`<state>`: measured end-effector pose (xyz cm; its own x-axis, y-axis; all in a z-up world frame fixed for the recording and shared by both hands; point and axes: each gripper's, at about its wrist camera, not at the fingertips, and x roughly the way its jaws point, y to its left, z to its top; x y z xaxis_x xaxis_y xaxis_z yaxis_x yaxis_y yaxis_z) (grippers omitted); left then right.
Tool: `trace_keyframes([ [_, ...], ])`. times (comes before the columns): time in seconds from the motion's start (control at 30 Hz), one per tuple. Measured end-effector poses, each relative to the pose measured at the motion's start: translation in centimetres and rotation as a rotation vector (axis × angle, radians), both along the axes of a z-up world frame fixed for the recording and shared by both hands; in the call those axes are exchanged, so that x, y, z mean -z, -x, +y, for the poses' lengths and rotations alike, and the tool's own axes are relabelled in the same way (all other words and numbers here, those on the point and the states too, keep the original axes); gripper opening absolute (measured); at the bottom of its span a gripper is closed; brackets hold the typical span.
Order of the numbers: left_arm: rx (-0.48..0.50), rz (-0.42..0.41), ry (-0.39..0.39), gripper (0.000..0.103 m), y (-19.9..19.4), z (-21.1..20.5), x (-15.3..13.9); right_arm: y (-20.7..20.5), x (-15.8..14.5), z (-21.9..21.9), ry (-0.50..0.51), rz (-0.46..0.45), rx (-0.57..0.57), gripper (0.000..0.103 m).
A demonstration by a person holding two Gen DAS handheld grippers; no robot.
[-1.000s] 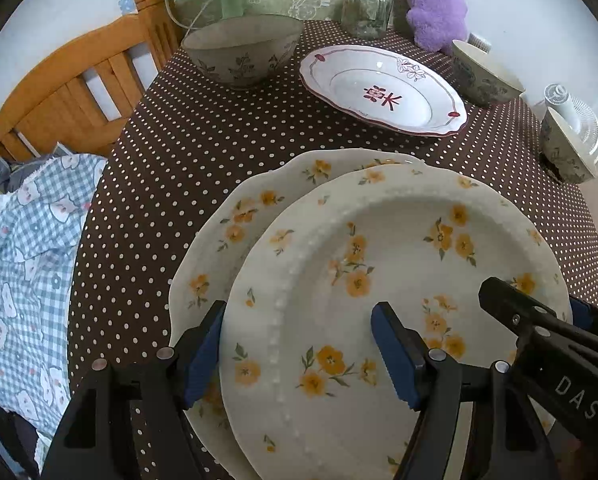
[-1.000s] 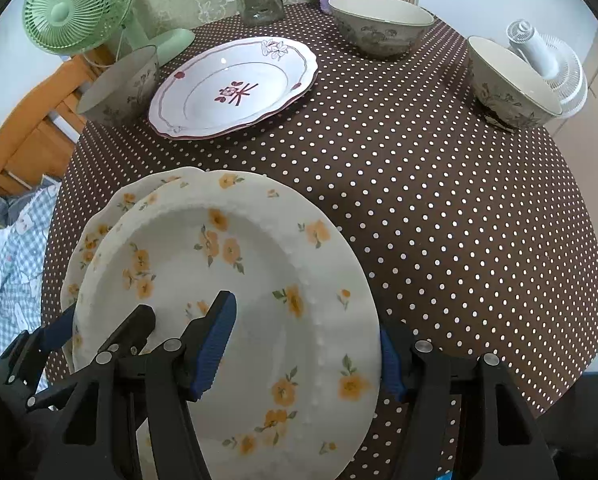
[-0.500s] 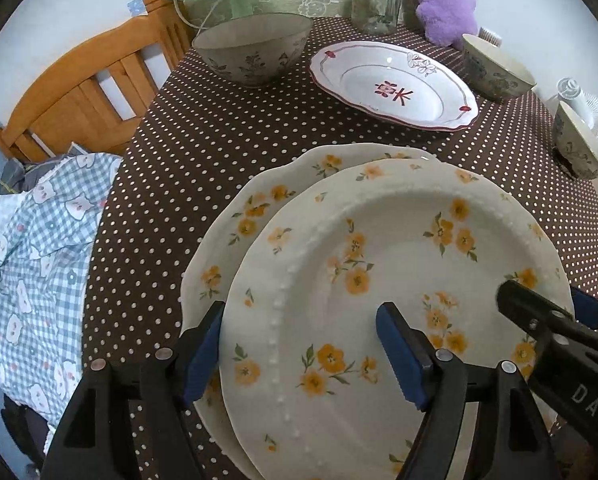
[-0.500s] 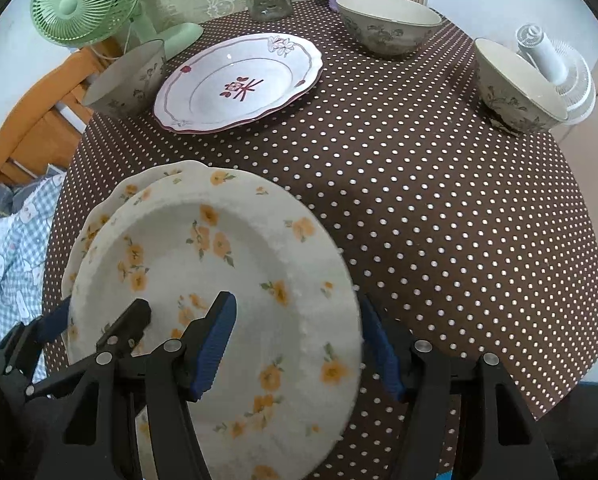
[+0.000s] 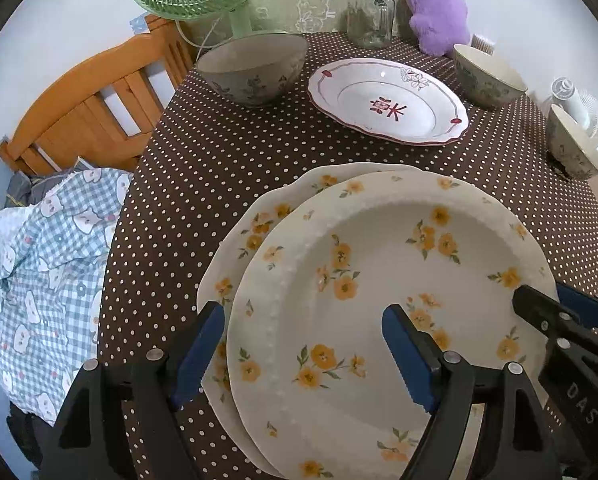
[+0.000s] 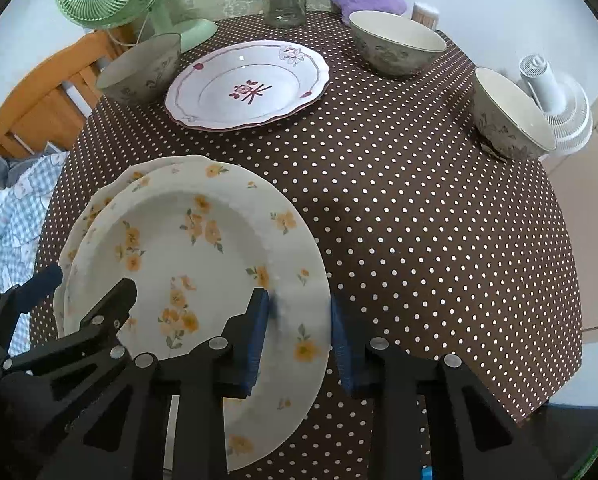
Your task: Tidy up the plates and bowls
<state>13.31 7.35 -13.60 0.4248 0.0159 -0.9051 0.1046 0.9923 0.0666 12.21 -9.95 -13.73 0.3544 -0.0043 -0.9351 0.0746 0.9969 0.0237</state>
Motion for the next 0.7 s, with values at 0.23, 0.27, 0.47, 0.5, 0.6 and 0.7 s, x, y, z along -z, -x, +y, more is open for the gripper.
trace_keyframes([
  [0.23, 0.011, 0.003, 0.029, 0.083, 0.3, 0.8, -0.2, -1.5, 0.5, 2.0, 0.01, 0.001, -0.011, 0.035],
  [0.27, 0.011, 0.004, 0.034, 0.084, 0.2, 0.9, -0.2, -1.7, 0.7, 2.3, 0.009, 0.002, -0.01, 0.035],
  [0.47, 0.013, 0.008, 0.053, 0.086, 0.0, 1.5, 0.0, -2.2, 1.2, 3.1, 0.042, 0.001, 0.001, 0.038],
  [0.5, 0.017, 0.007, 0.055, 0.086, -0.1, 1.6, 0.0, -2.3, 1.4, 3.1, 0.041, 0.008, 0.003, 0.04],
  [0.6, 0.032, 0.008, 0.068, 0.087, -0.2, 1.7, -0.1, -2.4, 1.4, 3.2, 0.049, 0.014, 0.006, 0.041],
  [0.7, 0.044, 0.001, 0.074, 0.089, -0.3, 1.8, -0.4, -2.3, 1.2, 3.0, 0.035, 0.016, 0.007, 0.047],
])
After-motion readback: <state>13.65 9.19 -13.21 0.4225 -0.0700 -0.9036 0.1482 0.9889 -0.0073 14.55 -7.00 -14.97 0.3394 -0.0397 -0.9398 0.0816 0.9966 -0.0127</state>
